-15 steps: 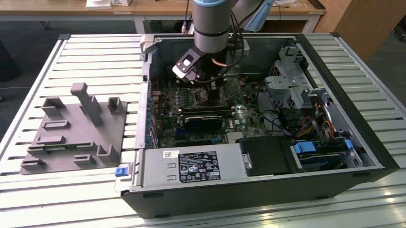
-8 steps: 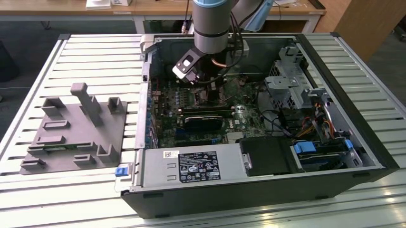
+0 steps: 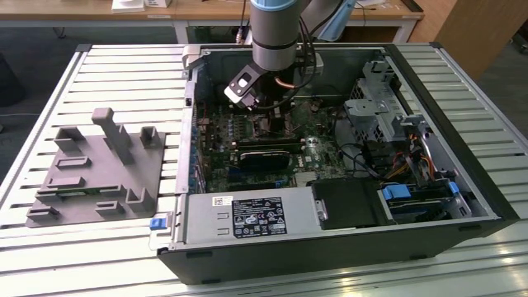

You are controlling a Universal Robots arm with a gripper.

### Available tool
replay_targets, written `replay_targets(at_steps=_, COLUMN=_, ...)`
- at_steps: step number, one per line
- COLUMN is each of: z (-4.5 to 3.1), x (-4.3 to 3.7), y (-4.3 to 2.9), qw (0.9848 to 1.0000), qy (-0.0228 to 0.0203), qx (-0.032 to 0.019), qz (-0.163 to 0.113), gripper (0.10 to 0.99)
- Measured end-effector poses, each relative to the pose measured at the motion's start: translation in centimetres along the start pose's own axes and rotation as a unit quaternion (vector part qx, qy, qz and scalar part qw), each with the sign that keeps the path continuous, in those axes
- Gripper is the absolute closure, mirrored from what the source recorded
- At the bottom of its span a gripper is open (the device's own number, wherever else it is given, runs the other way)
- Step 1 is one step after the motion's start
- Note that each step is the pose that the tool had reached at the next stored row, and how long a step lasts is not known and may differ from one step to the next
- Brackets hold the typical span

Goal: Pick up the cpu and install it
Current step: 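Place the cpu into insertion slot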

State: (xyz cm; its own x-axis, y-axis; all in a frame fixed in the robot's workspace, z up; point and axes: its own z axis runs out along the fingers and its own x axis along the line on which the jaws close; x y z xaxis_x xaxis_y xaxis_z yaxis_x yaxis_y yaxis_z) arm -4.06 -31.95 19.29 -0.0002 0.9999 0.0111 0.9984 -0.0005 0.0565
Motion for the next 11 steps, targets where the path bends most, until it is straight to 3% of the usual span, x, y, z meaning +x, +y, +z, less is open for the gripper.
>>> replay_targets(at_steps=10, z=0.03, x=0.00, y=0.00, qw=1.0000, qy=0.0001, qx=-0.0001, qz=0.000, gripper=0.533)
replay_targets(at_steps=11, z=0.03, x=0.00, y=0.00, qw=1.0000, qy=0.0001, qx=-0.0001, qz=0.000, gripper=0.475)
